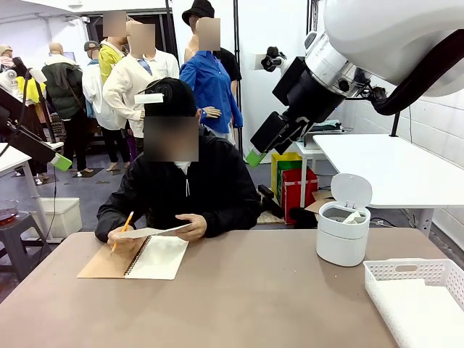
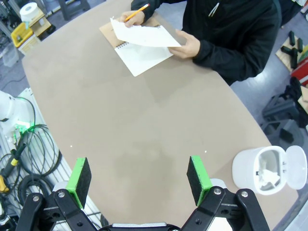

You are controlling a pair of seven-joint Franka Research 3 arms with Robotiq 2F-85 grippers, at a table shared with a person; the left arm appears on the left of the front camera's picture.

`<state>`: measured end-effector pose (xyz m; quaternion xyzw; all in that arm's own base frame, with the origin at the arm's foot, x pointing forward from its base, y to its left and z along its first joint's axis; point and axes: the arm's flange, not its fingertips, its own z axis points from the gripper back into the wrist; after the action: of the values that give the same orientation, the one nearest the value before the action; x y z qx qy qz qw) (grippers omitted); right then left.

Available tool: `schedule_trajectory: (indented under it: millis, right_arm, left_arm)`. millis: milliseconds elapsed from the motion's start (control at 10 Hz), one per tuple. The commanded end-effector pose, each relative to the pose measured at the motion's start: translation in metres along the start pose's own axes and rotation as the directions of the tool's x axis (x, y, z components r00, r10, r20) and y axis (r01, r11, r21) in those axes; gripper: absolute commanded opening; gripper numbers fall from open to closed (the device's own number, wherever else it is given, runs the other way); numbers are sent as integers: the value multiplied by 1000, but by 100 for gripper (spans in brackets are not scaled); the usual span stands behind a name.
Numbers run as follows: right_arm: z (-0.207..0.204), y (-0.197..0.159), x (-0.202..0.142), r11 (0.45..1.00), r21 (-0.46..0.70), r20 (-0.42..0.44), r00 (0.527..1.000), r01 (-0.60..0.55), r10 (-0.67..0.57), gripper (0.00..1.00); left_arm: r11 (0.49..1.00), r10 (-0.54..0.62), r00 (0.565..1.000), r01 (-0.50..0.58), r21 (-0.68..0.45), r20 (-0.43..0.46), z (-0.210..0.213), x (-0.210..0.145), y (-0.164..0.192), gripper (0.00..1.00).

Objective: Sort the paper based on its condition.
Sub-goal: If a person hands you a paper, place it in the Organizing basket , and if it's crumpled, put it in the Trash can.

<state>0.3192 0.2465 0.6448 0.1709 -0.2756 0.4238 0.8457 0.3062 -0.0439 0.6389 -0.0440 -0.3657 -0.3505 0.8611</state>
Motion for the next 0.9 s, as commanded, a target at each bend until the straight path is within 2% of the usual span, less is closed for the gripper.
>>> schedule_trajectory:
  millis: [0, 800]
  right_arm:
    - [0, 0, 0, 1000, -1, 1, 1000, 3, -3, 100]
    - [0, 0, 0, 1000, -1, 1, 1000, 3, -3, 100]
  left_arm:
    - [1000, 1, 1000, -1, -2, -3, -1, 0, 0, 100]
    - [1000, 1, 1000, -1, -2, -3, -1, 0, 0, 100]
